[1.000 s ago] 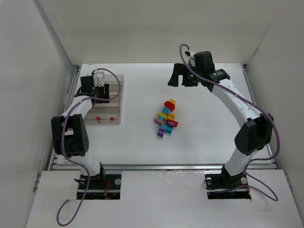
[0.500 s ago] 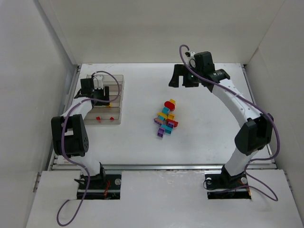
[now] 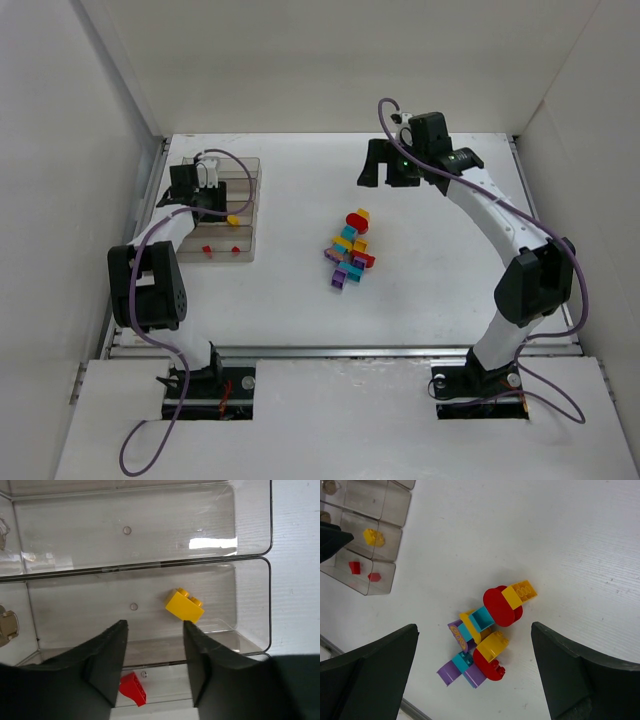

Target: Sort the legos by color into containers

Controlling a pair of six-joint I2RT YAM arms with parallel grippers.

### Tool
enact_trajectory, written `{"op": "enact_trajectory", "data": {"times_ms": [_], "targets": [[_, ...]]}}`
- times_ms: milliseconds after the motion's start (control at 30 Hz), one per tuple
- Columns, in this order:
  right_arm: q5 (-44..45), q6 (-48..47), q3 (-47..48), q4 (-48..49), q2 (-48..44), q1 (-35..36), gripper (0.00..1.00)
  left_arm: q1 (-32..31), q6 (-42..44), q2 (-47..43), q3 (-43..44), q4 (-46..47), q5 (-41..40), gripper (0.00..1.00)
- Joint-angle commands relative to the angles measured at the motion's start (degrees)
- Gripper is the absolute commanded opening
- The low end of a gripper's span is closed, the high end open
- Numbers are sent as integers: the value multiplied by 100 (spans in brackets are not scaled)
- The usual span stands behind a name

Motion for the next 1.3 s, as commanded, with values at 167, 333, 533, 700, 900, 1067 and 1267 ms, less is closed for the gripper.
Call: {"op": "enact_trajectory", "data": {"times_ms": [167, 333, 533, 700, 900, 1067, 1267], "targets": [[37, -65, -72, 145, -210, -41, 100, -58, 158, -496, 214, -19, 155, 14], [-16, -65, -124, 145, -263, -41, 100, -110, 271, -609, 337, -256, 260, 51], [-226, -65, -230, 198, -97, -41, 100, -627, 1158, -899, 530, -459, 305, 62], [-175, 110, 129, 23, 596, -41, 100, -1252, 1836, -1199, 530, -397, 23, 72], [-60, 374, 454, -118, 1309, -41, 100, -2165, 2126, -1445, 583, -397, 102, 100], [-315, 699, 281, 144, 1452, -41, 100, -2719, 2143, -1497, 583, -573, 399, 100], [194, 261, -396, 85, 749, -41, 100, -3309, 2811, -1603, 372, -1099, 927, 99]]}}
